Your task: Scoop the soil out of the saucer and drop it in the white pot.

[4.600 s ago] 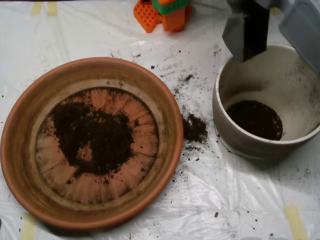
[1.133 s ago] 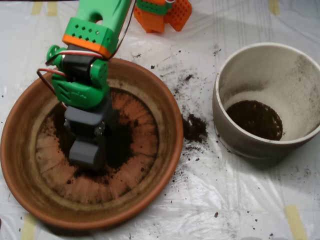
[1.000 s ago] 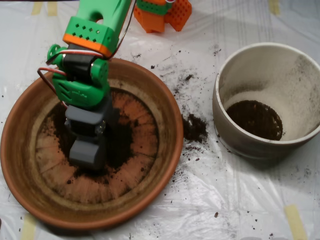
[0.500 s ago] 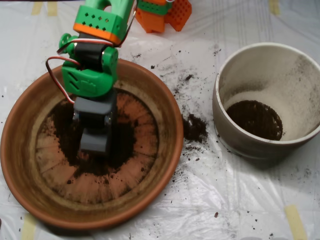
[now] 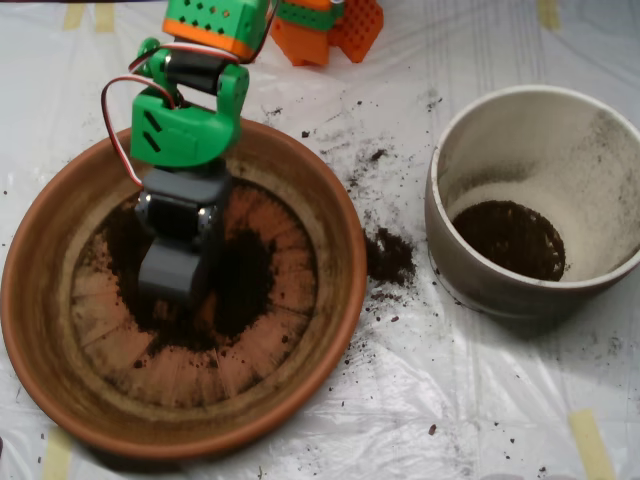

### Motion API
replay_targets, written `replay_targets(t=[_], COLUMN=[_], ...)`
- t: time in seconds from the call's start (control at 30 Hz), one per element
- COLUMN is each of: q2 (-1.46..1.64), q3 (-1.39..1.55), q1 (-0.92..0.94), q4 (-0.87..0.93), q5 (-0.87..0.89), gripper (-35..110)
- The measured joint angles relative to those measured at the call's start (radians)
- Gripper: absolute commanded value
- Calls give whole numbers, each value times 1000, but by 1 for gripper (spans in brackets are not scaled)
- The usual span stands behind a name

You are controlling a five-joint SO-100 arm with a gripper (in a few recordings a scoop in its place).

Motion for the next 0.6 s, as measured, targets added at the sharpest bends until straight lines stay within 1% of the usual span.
replay_targets(t=[0.13, 0.27, 0.6], q2=[141, 255, 560], q3=[72, 84, 83], q1=[-23, -78, -239], q4=[-18, 21, 242], q5=[31, 48, 83], gripper=[-1, -1, -1])
